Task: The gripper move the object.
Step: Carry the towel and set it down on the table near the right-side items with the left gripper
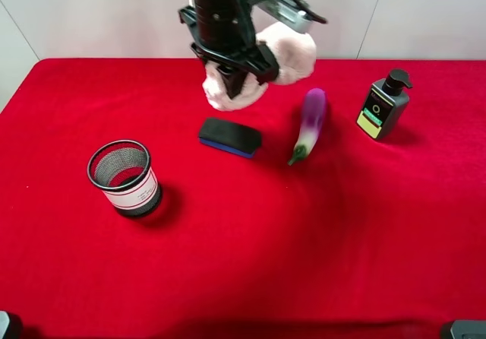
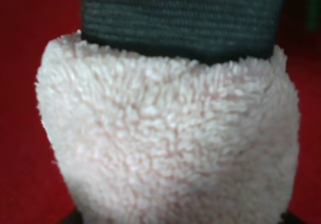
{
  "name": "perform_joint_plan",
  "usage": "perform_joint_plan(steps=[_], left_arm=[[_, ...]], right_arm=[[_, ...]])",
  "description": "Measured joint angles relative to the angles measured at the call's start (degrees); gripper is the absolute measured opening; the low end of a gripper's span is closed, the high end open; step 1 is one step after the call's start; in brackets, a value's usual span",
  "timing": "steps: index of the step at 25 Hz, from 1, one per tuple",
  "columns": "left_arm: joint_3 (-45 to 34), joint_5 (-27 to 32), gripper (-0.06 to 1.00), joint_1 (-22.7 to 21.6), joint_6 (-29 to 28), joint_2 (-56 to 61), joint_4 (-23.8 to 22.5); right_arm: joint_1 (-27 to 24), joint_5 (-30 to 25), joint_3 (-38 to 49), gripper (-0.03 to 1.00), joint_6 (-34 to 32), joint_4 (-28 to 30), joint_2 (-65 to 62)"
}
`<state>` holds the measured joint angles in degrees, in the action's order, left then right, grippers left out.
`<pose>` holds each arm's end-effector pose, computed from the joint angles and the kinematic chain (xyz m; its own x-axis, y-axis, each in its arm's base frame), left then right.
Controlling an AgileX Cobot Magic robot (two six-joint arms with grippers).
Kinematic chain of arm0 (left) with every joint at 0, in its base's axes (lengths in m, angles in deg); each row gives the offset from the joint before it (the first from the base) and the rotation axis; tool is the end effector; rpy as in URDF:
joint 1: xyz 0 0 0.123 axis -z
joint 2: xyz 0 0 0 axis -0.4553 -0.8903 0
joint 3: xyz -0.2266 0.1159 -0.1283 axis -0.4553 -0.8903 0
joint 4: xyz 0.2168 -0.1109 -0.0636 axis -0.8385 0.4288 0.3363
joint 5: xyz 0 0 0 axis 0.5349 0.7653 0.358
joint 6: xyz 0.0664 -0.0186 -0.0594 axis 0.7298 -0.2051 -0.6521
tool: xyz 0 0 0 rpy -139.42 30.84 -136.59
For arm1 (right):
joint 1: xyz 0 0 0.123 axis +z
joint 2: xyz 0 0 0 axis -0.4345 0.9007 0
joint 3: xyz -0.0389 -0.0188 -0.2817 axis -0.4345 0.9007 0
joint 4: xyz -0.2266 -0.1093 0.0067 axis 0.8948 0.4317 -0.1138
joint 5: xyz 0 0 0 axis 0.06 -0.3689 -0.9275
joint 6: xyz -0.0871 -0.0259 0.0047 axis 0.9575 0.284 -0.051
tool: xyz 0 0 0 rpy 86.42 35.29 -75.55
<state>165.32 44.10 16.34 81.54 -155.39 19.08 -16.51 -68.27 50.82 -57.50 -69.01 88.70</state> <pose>0.3295 -0.3053 0.2364 -0.6175 0.7559 -0.2173 0.7608 0.6442 0.0789 -0.0040 -0.0006 0.2803 -0.4095 -0.0595 -0.9104 -0.1578 0.9874 0.0064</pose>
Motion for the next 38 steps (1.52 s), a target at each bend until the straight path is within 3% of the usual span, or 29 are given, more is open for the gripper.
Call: perform_joint_plan(steps=[15, 38], left_arm=[[0.0, -1.9, 0.38, 8.9, 0.0, 0.0, 3.7], [0.2, -8.9, 0.38, 13.8, 0.0, -9.3, 5.6]], right_arm=[[0.0, 0.0, 0.0, 0.69, 0.0, 0.0, 0.0], [0.0, 0.0, 0.0, 0.69, 0.0, 0.0, 0.0]])
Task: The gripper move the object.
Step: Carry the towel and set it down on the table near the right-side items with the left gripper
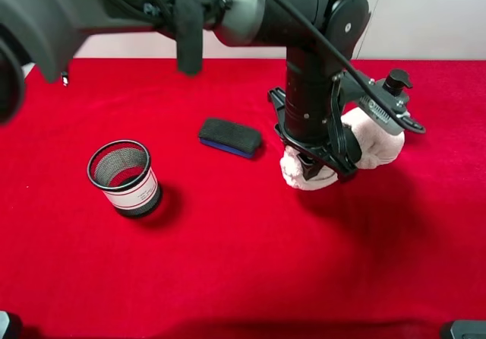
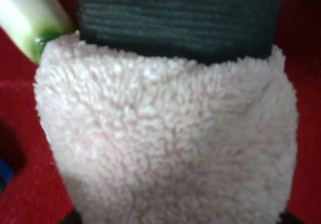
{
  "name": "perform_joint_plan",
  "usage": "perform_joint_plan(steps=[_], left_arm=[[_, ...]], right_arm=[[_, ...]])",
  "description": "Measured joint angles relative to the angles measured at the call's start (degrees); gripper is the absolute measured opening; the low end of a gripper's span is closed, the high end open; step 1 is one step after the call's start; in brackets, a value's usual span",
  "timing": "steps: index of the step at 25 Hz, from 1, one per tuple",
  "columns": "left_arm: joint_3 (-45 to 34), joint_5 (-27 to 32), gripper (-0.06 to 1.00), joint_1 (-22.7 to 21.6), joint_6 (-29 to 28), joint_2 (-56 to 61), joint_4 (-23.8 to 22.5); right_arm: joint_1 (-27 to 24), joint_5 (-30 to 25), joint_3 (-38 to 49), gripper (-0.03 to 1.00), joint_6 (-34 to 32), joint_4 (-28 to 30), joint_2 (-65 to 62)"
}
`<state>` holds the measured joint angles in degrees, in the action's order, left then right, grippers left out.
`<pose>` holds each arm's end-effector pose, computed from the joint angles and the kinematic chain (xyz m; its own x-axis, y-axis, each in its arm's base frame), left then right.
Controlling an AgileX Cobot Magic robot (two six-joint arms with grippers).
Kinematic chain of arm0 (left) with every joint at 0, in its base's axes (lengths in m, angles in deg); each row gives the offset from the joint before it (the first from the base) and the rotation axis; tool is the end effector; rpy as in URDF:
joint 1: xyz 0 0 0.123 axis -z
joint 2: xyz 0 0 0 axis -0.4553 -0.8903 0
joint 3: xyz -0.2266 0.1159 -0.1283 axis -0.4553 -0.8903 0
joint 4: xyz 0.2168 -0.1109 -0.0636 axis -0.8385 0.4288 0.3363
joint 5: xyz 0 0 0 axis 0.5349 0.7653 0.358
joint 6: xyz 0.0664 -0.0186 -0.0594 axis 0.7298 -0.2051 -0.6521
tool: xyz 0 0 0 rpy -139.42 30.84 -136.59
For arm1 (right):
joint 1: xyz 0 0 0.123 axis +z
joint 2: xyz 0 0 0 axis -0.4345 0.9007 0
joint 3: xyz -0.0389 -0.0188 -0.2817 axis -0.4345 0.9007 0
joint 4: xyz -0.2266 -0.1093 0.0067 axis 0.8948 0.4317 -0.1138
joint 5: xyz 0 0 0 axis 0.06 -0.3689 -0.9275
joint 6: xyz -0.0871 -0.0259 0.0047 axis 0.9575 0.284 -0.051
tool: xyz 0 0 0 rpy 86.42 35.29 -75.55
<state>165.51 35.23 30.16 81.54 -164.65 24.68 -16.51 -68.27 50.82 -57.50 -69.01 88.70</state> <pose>0.2549 -0.4020 0.1654 -0.4569 0.8609 -0.2239 0.8849 0.4656 -0.0157 -0.0040 -0.0006 0.2803 -0.4095 -0.0595 -0.9104 -0.1578 0.9874 0.0064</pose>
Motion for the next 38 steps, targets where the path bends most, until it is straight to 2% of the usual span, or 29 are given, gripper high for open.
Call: perform_joint_plan(steps=[14, 38], left_arm=[[0.0, -3.2, 0.38, 0.0, 0.1, -3.5, 0.7], [0.0, -3.5, 0.38, 0.0, 0.1, -4.6, 0.8]], right_arm=[[0.0, 0.0, 0.0, 0.69, 0.0, 0.0, 0.0], [0.0, 0.0, 0.0, 0.69, 0.0, 0.0, 0.0]])
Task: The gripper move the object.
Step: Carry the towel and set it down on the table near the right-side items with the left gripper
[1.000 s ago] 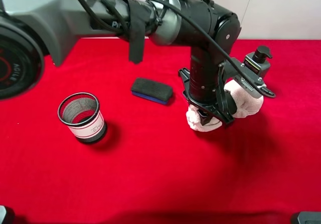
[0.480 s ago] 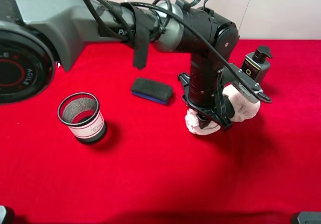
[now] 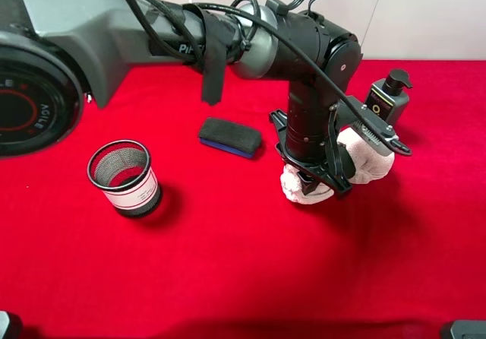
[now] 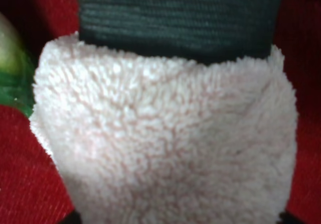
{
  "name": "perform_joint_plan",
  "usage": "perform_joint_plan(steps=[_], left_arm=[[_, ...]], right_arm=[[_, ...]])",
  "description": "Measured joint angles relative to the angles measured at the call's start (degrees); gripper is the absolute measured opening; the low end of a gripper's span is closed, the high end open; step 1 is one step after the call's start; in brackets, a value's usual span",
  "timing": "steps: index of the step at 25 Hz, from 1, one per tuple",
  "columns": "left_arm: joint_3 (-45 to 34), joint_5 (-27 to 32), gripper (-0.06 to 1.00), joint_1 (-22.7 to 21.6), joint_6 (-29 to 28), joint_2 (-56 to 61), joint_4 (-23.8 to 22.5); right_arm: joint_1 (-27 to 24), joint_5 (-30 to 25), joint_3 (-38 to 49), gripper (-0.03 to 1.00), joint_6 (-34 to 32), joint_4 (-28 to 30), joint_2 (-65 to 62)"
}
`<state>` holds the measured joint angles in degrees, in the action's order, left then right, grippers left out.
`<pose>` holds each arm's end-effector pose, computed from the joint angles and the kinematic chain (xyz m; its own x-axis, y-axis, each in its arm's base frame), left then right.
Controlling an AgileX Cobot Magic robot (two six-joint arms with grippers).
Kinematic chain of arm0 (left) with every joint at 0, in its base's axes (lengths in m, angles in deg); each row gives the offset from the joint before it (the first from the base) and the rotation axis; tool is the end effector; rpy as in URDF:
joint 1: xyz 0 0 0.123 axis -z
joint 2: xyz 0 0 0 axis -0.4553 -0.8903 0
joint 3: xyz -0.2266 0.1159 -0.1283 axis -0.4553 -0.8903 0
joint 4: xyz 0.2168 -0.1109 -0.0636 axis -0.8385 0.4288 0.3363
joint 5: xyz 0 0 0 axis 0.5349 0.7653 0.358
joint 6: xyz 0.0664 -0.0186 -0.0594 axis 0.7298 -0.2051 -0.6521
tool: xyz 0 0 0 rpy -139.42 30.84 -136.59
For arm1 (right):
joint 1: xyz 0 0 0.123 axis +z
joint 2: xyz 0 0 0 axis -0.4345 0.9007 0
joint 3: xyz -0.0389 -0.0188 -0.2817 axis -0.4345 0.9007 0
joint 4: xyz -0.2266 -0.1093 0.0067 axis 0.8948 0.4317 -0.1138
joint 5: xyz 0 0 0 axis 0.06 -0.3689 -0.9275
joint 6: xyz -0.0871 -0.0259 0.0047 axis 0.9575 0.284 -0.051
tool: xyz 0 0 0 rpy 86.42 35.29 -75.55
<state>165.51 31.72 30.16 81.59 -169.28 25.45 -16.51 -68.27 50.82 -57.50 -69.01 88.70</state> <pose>0.2581 -0.4087 0.1279 -0.4670 0.8600 -0.2057 0.8813 0.4718 -0.0286 -0.0040 -0.0006 0.2803 -0.4095 -0.0595 -0.9104 -0.1578 0.9874 0.0064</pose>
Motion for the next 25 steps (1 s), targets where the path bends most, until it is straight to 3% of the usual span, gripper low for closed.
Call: perform_joint_plan(steps=[7, 13, 25], left_arm=[[0.0, 0.0, 0.39, 0.0, 0.0, 0.0, 0.0], [0.0, 0.1, 0.58, 0.0, -0.1, 0.0, 0.0], [0.0, 2.1, 0.80, 0.0, -0.1, 4.1, 0.0]], right_arm=[[0.0, 0.0, 0.0, 0.69, 0.0, 0.0, 0.0], [0.0, 0.0, 0.0, 0.69, 0.0, 0.0, 0.0], [0.0, 0.0, 0.0, 0.69, 0.0, 0.0, 0.0]])
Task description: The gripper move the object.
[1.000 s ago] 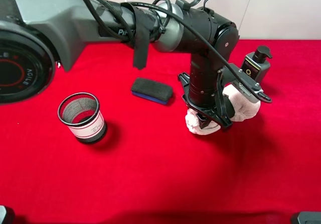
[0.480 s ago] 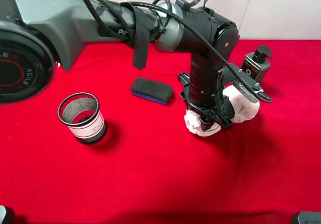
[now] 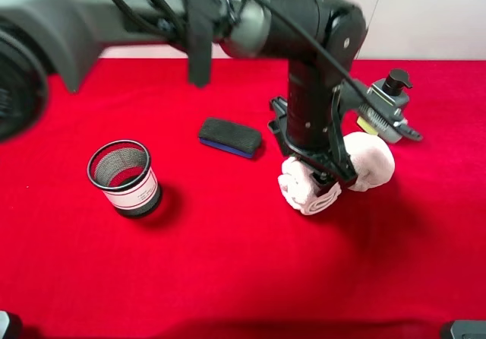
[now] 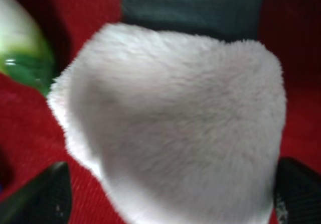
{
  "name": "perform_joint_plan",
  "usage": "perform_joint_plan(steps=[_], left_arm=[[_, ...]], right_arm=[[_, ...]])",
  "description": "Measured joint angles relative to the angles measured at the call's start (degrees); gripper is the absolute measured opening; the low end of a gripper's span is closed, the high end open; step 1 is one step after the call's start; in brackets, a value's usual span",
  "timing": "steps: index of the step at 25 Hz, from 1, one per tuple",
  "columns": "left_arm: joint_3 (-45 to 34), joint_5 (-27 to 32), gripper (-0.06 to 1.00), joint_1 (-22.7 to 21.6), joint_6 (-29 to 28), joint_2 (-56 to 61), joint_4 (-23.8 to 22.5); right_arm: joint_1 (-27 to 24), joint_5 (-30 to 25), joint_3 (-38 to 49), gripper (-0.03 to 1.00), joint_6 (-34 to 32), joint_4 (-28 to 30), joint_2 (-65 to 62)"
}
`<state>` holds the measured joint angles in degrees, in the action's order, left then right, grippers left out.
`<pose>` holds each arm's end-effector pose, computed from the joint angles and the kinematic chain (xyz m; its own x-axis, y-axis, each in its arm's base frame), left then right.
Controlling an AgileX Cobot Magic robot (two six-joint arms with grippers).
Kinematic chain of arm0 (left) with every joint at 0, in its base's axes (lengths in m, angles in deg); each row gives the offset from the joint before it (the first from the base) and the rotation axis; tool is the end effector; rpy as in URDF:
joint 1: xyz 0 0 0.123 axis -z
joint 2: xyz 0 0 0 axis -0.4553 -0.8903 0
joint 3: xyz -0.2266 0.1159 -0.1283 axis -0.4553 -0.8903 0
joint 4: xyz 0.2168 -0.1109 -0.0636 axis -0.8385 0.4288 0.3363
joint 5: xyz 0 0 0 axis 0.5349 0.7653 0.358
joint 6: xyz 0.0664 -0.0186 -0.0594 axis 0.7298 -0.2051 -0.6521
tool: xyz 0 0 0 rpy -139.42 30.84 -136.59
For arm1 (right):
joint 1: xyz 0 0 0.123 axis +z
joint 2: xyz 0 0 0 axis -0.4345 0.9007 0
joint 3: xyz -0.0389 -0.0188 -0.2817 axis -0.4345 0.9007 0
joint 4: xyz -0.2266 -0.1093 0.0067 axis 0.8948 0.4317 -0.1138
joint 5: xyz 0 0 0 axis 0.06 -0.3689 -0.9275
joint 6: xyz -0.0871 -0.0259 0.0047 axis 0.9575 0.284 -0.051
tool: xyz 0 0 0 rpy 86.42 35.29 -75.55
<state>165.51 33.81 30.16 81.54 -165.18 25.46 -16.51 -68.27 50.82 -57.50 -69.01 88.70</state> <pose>0.2555 -0.4047 0.1616 -0.4622 0.8537 -0.2399 0.8822 0.4701 -0.0268 -0.0040 -0.0006 0.2803 -0.4095 -0.0595 -0.9104 -0.1578 0.9874 0.0064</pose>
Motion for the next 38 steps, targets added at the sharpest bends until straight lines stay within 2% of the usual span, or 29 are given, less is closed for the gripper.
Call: perform_joint_plan(steps=[9, 16, 30, 34, 38], left_arm=[[0.0, 6.7, 0.83, -0.1, 0.0, 9.6, -3.1], [0.0, 11.0, 0.83, -0.9, 0.0, 18.8, -3.8], [-0.7, 11.4, 0.83, -4.3, -0.5, 29.0, -4.3], [-3.3, 11.4, 0.83, -4.9, -2.4, 31.4, -4.4], [-8.1, 11.4, 0.83, -7.8, -4.4, 34.7, -4.5]], right_arm=[[0.0, 0.0, 0.0, 0.69, 0.0, 0.0, 0.0], [0.0, 0.0, 0.0, 0.69, 0.0, 0.0, 0.0], [0.0, 0.0, 0.0, 0.69, 0.0, 0.0, 0.0], [0.0, 0.0, 0.0, 0.69, 0.0, 0.0, 0.0], [0.0, 0.0, 0.0, 0.69, 0.0, 0.0, 0.0]])
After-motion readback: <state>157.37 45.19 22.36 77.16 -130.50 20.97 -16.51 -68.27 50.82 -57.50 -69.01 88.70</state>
